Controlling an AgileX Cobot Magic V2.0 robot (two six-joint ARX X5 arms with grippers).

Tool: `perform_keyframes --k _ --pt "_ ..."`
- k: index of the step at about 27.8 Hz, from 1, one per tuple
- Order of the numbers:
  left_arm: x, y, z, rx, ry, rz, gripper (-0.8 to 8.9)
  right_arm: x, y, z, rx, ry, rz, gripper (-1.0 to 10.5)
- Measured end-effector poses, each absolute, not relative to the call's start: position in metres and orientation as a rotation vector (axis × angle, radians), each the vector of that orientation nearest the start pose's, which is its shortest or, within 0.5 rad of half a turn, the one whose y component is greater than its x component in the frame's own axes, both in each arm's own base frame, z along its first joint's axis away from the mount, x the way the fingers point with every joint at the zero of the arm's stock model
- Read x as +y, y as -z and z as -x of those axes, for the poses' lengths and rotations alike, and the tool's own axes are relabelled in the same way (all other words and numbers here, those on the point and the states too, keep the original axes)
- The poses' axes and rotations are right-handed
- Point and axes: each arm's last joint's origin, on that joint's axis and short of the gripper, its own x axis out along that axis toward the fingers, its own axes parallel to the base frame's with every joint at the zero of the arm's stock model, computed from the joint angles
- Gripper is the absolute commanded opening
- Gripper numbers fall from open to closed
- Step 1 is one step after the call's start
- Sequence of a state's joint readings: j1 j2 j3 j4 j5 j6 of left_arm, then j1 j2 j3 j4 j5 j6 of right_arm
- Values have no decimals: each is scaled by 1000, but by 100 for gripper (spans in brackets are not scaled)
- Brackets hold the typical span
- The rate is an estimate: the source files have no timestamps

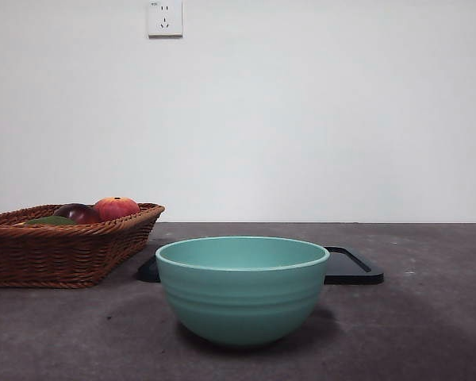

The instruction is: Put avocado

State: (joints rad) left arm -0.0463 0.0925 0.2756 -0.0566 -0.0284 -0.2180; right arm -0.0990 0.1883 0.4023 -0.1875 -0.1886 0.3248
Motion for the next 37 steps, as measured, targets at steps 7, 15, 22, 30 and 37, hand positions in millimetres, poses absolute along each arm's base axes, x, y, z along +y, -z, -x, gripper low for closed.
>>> perform_keyframes --k 7,15,22,30,37 --pt "-4 -299 -73 -85 68 225 15 0 -321 -83 105 -182 -342 12" --pt "-10 -364 -78 77 254 191 15 12 -354 -88 237 -328 -307 12" --pt "-17 -390 -92 184 419 194 15 30 -352 -90 330 -524 -239 12" --pt "-24 -381 -89 324 537 208 15 45 -341 -92 445 -662 -146 12" --pt "-24 -367 -83 486 520 229 15 44 -331 -86 541 -677 -64 12"
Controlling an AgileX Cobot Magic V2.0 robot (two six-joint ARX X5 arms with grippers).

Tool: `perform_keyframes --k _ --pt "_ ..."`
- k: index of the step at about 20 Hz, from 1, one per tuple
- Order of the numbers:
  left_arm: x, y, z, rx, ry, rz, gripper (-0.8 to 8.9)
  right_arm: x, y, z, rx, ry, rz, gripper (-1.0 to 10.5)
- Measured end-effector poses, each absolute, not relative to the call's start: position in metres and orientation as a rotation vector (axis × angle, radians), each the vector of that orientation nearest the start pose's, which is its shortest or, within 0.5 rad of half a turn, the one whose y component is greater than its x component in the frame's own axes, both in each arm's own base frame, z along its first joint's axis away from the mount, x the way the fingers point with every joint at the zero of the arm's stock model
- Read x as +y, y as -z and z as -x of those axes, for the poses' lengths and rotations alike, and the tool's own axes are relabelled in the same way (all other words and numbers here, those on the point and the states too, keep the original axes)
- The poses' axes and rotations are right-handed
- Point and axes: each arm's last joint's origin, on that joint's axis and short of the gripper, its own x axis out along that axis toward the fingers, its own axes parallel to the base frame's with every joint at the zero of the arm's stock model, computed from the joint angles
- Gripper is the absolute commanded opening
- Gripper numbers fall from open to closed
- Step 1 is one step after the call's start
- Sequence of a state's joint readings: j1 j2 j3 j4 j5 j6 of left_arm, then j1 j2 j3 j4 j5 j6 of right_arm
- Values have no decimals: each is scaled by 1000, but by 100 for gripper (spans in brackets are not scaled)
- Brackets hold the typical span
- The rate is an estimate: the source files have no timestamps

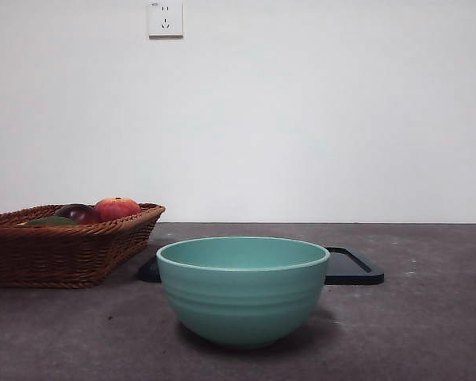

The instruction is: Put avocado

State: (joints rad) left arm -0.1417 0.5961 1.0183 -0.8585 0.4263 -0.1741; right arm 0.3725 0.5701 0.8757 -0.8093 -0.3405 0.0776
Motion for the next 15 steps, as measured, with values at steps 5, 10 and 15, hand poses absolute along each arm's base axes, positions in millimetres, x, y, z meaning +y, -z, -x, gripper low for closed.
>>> perform_keyframes --k 5,10,15 --pt "-24 -362 -81 534 519 213 19 44 -332 -87 528 -681 -53 12" --pt "-24 -362 -81 529 530 172 202 44 -332 -87 521 -684 -47 100" --pt "-24 -363 -81 508 544 126 598 44 -333 -87 514 -684 -45 443"
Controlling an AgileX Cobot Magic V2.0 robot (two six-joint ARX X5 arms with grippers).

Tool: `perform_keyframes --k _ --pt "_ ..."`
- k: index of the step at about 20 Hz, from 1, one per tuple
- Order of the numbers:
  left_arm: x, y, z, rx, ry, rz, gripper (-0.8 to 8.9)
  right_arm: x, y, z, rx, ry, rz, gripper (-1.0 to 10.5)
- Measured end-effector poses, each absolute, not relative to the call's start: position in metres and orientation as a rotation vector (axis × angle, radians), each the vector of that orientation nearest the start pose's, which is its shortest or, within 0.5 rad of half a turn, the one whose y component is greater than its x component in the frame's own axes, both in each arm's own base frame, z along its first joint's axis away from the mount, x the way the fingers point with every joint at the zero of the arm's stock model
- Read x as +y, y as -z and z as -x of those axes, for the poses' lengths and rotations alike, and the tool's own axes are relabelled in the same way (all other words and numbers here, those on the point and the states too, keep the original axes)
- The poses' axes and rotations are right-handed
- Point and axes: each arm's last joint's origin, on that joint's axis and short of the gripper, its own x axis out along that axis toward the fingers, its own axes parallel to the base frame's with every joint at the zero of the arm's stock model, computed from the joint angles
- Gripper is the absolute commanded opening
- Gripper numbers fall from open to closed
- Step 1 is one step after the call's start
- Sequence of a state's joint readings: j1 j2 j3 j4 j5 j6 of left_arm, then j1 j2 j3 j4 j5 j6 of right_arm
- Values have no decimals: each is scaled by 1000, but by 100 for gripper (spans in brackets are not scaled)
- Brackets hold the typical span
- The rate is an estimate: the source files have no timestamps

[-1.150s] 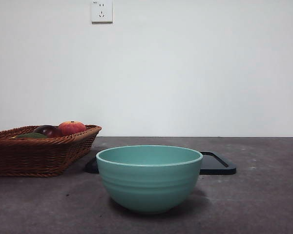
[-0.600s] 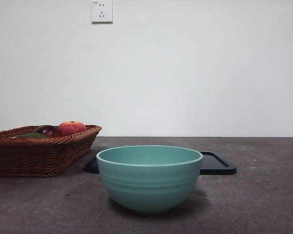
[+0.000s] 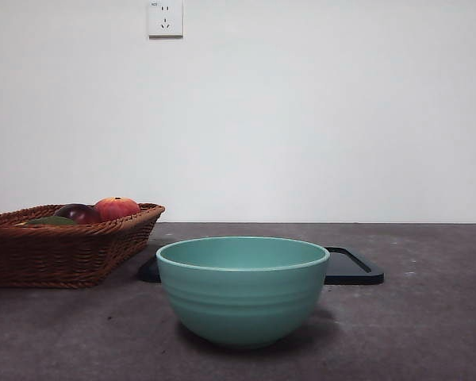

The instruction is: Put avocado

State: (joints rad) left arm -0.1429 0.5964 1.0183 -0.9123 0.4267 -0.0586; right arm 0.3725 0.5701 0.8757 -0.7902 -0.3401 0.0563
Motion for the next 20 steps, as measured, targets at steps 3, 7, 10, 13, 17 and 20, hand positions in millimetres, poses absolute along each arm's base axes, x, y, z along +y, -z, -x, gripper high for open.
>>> perform_keyframes --k 3,7,10,13,17,20 --pt "-24 -363 -81 500 553 115 593 45 -333 -87 510 -685 -45 443" --pt "-24 -363 -82 502 554 111 593 45 -333 -87 510 -685 -45 443" --pt "-26 -360 -90 536 552 113 593 45 -333 -87 508 -684 -45 443" --pt "-28 -354 -108 618 546 123 593 45 -334 -88 497 -686 -45 443" --pt "-33 -339 -142 746 532 139 593 45 -334 -88 497 -686 -45 547" --pt "-36 -325 -168 843 495 137 593 45 -334 -88 497 -686 -45 556"
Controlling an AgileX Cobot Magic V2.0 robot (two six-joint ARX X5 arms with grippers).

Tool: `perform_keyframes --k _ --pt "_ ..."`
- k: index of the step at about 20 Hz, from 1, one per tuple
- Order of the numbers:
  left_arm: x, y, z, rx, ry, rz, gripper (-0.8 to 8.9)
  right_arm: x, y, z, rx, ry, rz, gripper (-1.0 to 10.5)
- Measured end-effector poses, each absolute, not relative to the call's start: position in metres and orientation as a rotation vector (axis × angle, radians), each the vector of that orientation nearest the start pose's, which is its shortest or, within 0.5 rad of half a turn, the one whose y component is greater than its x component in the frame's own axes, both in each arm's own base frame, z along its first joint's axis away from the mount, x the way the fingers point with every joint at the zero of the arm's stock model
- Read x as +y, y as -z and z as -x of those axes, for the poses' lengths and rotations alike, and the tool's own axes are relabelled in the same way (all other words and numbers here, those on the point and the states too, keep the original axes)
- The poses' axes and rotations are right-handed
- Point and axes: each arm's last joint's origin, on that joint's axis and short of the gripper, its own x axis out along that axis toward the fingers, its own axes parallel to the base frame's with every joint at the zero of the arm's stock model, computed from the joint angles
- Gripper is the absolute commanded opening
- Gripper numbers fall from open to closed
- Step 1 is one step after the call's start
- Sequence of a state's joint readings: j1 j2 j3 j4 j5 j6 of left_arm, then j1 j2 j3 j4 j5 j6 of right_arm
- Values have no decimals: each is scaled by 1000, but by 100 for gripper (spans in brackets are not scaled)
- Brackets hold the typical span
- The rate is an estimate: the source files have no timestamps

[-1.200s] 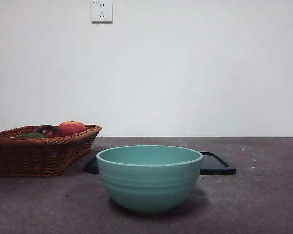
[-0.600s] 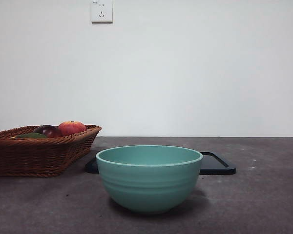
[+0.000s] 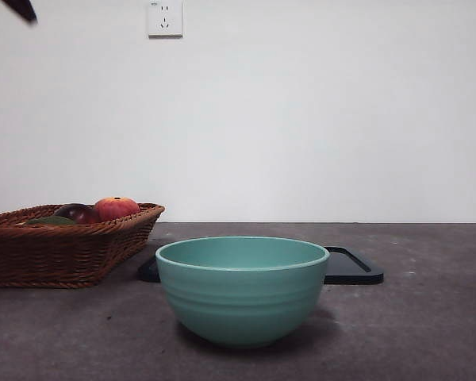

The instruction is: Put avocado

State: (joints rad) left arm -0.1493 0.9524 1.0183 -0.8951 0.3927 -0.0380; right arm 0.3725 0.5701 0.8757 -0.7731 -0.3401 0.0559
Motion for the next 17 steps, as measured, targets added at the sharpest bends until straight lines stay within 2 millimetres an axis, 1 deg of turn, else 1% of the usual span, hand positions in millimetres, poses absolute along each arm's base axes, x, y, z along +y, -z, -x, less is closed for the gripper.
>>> perform_keyframes --k 5,11,14,16,17 --pt "-41 -293 -215 967 385 96 592 45 -334 -88 497 -686 -45 556" --pt "-51 -241 -275 1114 316 55 588 45 -334 -88 497 -685 -45 556" --pt "-59 -228 -306 1162 296 31 588 45 -334 -88 492 -686 -45 556" --pt "-66 -215 -321 1204 304 24 580 45 -335 -88 491 -686 -45 556" --pt "-67 -205 -325 1232 302 22 540 45 -335 -88 491 -686 -45 556"
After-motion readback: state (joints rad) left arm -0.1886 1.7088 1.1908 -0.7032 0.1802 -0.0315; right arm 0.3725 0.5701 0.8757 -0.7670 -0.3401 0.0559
